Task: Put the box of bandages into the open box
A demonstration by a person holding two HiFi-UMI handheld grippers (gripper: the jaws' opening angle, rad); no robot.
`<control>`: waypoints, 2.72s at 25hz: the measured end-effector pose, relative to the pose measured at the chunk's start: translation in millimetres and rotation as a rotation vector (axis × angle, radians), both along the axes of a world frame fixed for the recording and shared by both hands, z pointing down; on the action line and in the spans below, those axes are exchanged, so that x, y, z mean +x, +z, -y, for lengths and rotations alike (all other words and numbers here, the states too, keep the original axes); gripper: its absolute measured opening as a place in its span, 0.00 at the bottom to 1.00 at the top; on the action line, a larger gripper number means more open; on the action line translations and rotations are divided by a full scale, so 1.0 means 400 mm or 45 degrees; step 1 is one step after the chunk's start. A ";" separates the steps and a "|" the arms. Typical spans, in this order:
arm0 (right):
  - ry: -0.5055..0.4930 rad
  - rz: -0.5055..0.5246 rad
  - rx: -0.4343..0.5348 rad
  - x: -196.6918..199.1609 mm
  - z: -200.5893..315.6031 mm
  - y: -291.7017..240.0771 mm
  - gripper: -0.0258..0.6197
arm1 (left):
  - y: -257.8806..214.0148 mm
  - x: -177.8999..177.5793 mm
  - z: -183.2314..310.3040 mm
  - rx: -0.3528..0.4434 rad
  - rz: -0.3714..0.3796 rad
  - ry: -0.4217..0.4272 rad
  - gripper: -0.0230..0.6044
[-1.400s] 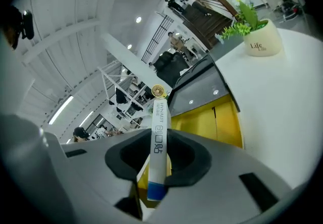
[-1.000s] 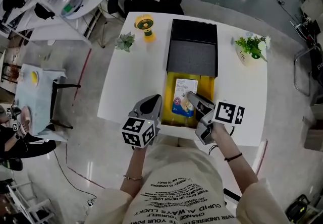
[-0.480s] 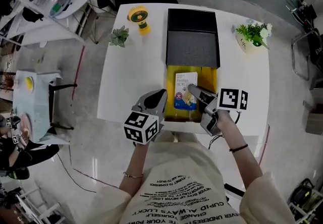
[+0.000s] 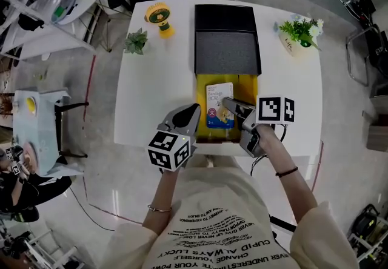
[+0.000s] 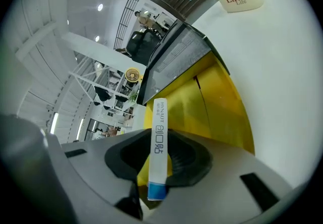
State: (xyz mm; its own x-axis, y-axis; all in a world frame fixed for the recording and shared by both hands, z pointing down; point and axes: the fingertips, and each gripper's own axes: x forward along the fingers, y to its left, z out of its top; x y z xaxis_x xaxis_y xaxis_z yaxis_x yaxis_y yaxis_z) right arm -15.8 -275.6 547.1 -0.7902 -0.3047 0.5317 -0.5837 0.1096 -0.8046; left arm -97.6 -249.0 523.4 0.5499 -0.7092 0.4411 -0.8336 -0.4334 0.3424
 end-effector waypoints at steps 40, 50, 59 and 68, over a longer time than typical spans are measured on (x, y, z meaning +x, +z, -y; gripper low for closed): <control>-0.041 -0.676 0.390 0.026 0.000 0.038 0.41 | 0.002 0.028 -0.009 0.010 0.024 0.096 0.07; -0.032 -0.666 0.691 0.030 0.006 -0.044 0.11 | -0.050 0.039 -0.022 0.159 0.078 0.152 0.07; -0.066 -0.522 0.976 0.015 0.003 -0.165 0.05 | -0.152 0.048 0.003 0.335 0.072 0.166 0.07; 0.007 -0.426 1.176 0.039 0.016 -0.281 0.05 | -0.249 0.027 0.014 0.465 0.072 0.126 0.07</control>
